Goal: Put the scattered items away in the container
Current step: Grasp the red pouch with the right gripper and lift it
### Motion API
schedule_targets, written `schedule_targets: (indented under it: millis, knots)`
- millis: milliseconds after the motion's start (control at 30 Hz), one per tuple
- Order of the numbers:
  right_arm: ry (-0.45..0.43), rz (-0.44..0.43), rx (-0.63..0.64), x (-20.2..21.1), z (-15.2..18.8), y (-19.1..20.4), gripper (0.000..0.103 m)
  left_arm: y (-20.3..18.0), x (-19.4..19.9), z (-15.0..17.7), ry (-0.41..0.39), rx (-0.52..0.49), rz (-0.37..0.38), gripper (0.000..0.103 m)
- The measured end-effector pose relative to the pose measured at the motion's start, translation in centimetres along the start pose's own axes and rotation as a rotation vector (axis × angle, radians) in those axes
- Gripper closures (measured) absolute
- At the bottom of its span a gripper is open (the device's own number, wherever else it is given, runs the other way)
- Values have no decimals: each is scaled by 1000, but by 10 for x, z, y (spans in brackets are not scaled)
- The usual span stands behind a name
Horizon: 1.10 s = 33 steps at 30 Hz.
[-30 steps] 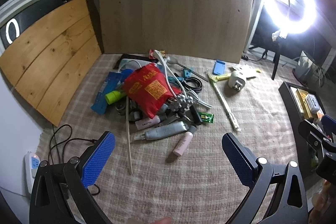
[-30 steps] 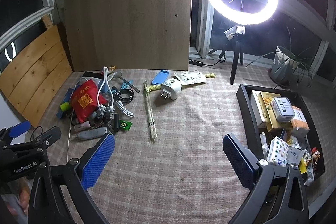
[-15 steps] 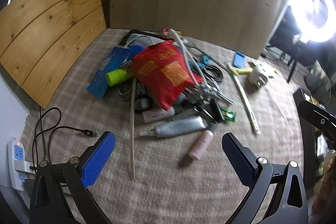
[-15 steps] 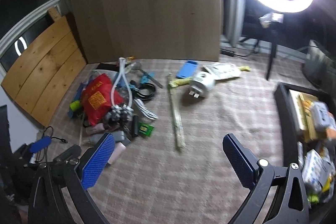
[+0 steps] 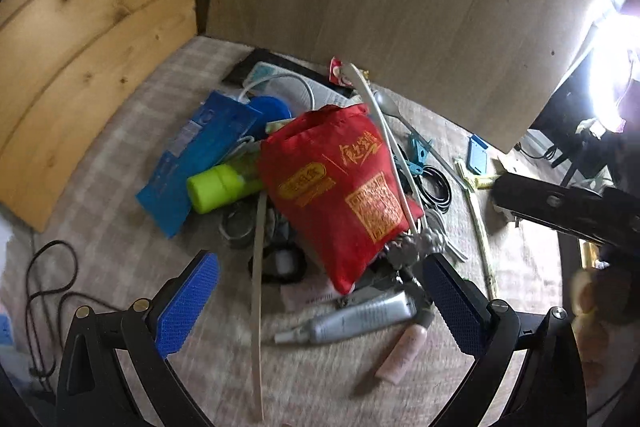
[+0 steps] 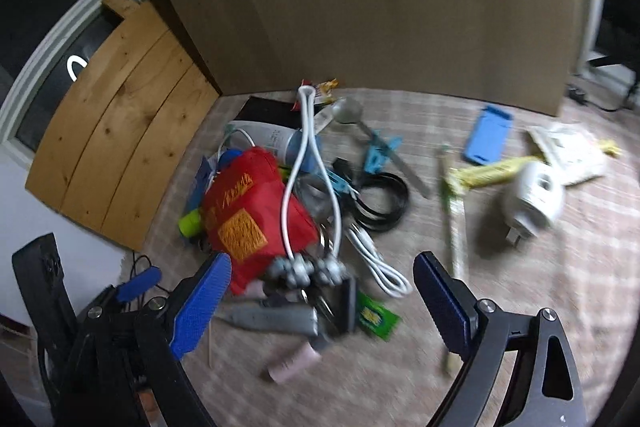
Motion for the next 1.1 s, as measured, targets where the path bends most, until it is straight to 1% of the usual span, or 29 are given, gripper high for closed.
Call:
schedule_targets:
  millis: [67,233,333,400,433,467,500,567,600,633,667,767,800,833,900,933,967,1000,1033,1067,1100]
  knots:
    - [30,-14,-11,-18,-7,1,12,1,-6,-5,0,8,19,0]
    - [90,-48,-43,-57,-18,3,12,-2,-28,-12,45,12,71,0]
    - [120,-40,-41,-78,-21,3,12,-4,-40,-13,71,13,93,0]
    - [146,-70,-53,-88,-19,3,13,-7,-46,-12,85,19,134,2]
    - [166,-96,-74,-93,-17,3,13,-9,-49,-11,89,26,163,8]
    - [172,-106,-89,-94,-16,1,15,-11,-51,-10,94,27,175,17]
    - [173,-118,-100,-95,-15,0,17,-13,-52,-8,99,26,170,19]
    - [175,-141,-127,-93,-12,-4,26,-17,-53,-5,91,17,154,29]
    - [176,-157,-142,-91,-10,-6,30,-19,-53,-3,92,15,159,31]
    - [179,-182,-155,-88,-9,-7,40,-22,-55,0,101,17,169,33]
    - [190,-196,-163,-86,-7,-8,43,-24,-56,3,109,18,177,35]
    - [197,-215,-179,-77,0,-14,50,-36,-54,16,134,-3,183,43]
    - [199,-228,-190,-71,4,-14,50,-41,-53,20,138,-16,186,43]
    - [205,-220,-210,-66,7,-13,51,-48,-52,25,146,-32,194,43]
    - [210,-236,-220,-53,18,-11,57,-64,-50,38,170,-64,208,45]
    - [211,-246,-227,-46,23,-11,59,-73,-49,47,179,-90,216,48]
    - [219,-196,-267,-39,30,-14,59,-81,-48,54,183,-110,215,51]
    - [216,-190,-280,-31,37,-16,59,-89,-47,60,187,-128,214,53]
    - [214,-196,-284,-24,43,-16,59,-97,-45,68,200,-143,222,57]
    - [217,-194,-289,-16,50,-17,59,-102,-45,73,207,-152,229,59]
    - [219,-187,-296,-7,59,-18,59,-110,-45,79,213,-162,236,59]
Point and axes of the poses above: each gripper's, at about its wrist camera, not at the fingertips, and x roughly against the way its jaws point, y to its left, z to its underside, the point moved 5 cm from there along -x, roughly the way its jaws point, and after that the axes turned 1 degree about -x, right-handed, at the moved point
